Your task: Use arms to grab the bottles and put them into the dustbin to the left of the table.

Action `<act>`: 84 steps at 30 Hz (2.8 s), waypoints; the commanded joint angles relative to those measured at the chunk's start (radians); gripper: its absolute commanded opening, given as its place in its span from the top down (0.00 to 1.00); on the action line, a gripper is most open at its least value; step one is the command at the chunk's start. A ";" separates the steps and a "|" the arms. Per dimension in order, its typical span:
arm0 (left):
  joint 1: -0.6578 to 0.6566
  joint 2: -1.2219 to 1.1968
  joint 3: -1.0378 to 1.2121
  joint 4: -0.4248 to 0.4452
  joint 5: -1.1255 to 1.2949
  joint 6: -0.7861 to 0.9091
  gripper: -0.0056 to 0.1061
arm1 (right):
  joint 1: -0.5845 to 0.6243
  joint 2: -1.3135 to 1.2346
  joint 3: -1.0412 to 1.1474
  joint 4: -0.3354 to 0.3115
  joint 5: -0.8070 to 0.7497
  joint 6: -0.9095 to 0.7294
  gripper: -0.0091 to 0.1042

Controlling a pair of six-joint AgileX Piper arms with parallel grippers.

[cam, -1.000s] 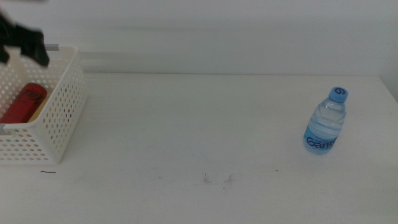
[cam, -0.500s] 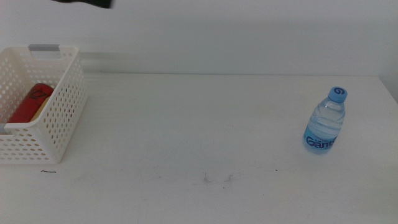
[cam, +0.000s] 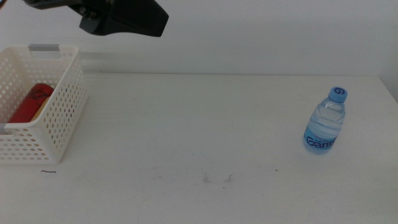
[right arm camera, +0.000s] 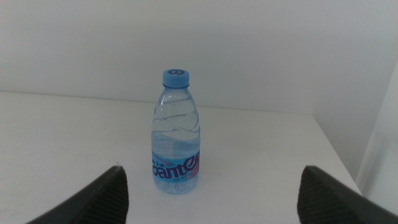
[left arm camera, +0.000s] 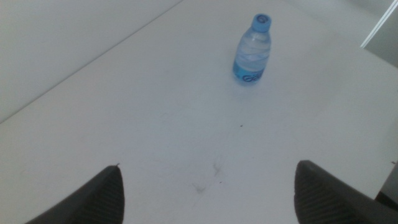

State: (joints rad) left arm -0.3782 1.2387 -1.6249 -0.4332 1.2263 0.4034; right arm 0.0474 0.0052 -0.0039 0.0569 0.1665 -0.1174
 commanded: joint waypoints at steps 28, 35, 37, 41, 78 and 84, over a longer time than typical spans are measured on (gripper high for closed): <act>-0.003 -0.002 0.002 0.020 -0.309 -0.011 0.11 | -0.008 0.502 0.004 0.025 -0.493 0.064 0.13; -0.003 -0.002 0.002 0.022 -0.310 -0.008 0.11 | -0.008 0.958 -0.029 0.007 -0.764 0.074 0.13; -0.003 -0.002 0.002 0.022 -0.310 -0.008 0.11 | -0.008 1.068 -0.034 0.007 -0.890 0.140 0.13; -0.003 -0.002 0.002 0.022 -0.310 -0.008 0.11 | -0.008 1.245 -0.038 -0.002 -1.096 0.260 0.13; -0.003 -0.002 0.002 0.022 -0.312 -0.008 0.11 | 0.198 1.971 -0.734 -0.160 -1.027 0.146 0.93; -0.003 -0.002 0.002 0.024 -0.323 -0.008 0.11 | 0.390 2.031 -1.062 -0.160 -0.806 0.146 0.94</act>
State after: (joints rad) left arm -0.3782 1.2387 -1.6249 -0.4056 0.9194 0.4034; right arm 0.3994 2.0232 -0.9805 -0.0959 -0.6420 0.0378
